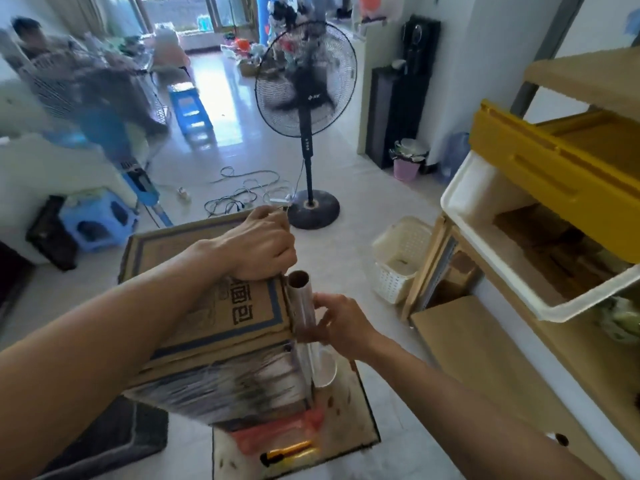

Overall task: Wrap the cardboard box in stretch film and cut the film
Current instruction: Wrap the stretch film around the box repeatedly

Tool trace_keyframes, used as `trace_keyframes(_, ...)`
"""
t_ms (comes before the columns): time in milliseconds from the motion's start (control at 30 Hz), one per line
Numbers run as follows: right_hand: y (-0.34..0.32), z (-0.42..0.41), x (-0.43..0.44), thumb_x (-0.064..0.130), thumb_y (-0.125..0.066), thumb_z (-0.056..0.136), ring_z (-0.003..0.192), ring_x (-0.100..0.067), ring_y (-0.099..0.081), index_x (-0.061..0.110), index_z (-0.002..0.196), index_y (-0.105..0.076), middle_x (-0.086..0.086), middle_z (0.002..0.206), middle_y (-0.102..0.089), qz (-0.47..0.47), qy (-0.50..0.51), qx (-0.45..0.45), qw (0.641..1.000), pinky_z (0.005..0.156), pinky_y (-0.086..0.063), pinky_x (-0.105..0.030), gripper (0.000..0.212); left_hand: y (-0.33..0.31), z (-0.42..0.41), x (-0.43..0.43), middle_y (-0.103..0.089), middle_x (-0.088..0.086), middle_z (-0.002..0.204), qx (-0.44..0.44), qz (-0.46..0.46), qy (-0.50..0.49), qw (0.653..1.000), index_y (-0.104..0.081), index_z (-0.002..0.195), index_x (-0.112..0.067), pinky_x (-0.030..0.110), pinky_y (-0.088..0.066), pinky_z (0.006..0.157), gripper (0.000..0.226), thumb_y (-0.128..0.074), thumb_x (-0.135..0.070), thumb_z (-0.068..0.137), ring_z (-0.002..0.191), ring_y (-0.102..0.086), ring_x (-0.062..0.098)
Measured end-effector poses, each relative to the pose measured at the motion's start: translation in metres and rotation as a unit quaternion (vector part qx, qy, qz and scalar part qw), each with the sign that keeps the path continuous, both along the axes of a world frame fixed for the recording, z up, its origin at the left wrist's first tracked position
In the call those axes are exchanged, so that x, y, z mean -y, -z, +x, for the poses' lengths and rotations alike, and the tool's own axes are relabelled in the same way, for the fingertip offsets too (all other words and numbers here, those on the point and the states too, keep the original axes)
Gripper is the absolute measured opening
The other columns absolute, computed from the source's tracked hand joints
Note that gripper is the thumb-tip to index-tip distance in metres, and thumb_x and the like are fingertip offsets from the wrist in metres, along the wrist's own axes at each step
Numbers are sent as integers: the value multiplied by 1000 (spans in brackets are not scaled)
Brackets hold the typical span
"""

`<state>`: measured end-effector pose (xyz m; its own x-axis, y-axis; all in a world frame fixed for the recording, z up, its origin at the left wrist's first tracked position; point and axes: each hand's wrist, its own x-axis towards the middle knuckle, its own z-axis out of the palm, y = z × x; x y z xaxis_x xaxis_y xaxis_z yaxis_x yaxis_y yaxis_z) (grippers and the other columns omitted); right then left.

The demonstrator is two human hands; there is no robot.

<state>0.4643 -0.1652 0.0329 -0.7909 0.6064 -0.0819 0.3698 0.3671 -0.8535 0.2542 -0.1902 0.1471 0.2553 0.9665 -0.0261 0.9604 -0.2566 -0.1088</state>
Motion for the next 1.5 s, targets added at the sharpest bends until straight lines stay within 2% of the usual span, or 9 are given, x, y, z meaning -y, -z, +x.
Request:
trace_keyframes(100, -4, -1, -15, 20, -80, 82, 63, -13, -70, 31, 117, -59, 0, 114, -66, -54, -81, 42, 994, 50, -54, -29, 42, -3, 5, 4, -63, -12, 85, -10, -1, -24, 1000, -65, 74, -26, 38, -14, 115, 47, -24, -41, 91, 105, -44, 6)
trace_keyframes(267, -9, -8, -32, 1, -72, 83, 83, -31, -71, 30, 132, -47, -7, 122, -60, -51, -174, 68, 981, 69, -60, -51, 62, -5, 10, 9, -62, -16, 92, -13, -3, -57, 998, -67, 76, -27, 45, -12, 117, 47, -25, -40, 94, 111, -43, 4)
trace_keyframes(433, -3, -16, -36, 22, -82, 75, 103, -26, -63, 26, 127, -49, -3, 125, -61, -17, -142, 73, 987, 80, -55, -52, 62, -6, 13, 7, -62, -12, 77, -29, -9, -74, 997, -61, 67, -27, 50, -14, 116, 51, -21, -43, 95, 97, -48, 5)
trace_keyframes(600, -8, -24, -44, 13, -83, 75, 73, -21, -70, 21, 115, -60, -2, 102, -67, -27, -145, 48, 988, 63, -61, -44, 47, -9, 16, 11, -58, -13, 74, 7, -8, -91, 996, -56, 108, -34, 54, -17, 115, 36, -23, -39, 94, 99, -54, 9)
trace_keyframes(733, -14, -30, -63, 5, -75, 82, 72, -24, -72, 21, 125, -52, -2, 114, -61, -40, -207, 49, 976, 60, -60, -38, 52, -11, 20, 14, -61, -10, 81, 15, -5, -97, 995, -37, 140, -32, 52, -16, 117, 48, -22, -36, 95, 105, -55, 12)
trace_keyframes(1033, -15, -51, -77, 51, -80, 68, 77, -12, -59, 31, 105, -55, 10, 89, -60, 83, -266, 53, 959, 59, -44, -23, 50, -15, 33, 16, -67, -6, 101, 31, -14, -172, 985, -40, 144, -28, 50, -9, 119, 51, -22, -35, 98, 121, -48, 10)
trace_keyframes(1167, -15, -50, -96, 46, -84, 63, 75, -13, -63, 30, 119, -52, 8, 96, -64, 45, -298, 28, 953, 58, -48, -24, 67, -17, 41, 16, -67, -3, 115, 24, -11, -222, 975, -43, 144, -28, 45, -6, 121, 55, -18, -40, 97, 127, -46, 11)
trace_keyframes(1333, -17, -51, -121, 23, -80, 69, 63, -6, -58, 34, 83, -52, 9, 78, -61, 45, -315, 26, 948, 54, -41, -19, 33, -17, 50, 10, -67, -2, 118, 23, -1, -270, 963, -47, 143, -26, 39, -1, 120, 54, -19, -42, 99, 128, -48, 11)
trace_keyframes(1500, -25, -59, -122, 19, -79, 71, 50, -4, -64, 24, 95, -59, -1, 76, -68, -44, -317, 50, 946, 43, -44, -14, 31, -15, 57, 9, -67, 0, 120, 14, 0, -301, 953, -44, 145, -22, 39, 0, 120, 57, -19, -42, 98, 131, -46, 12)
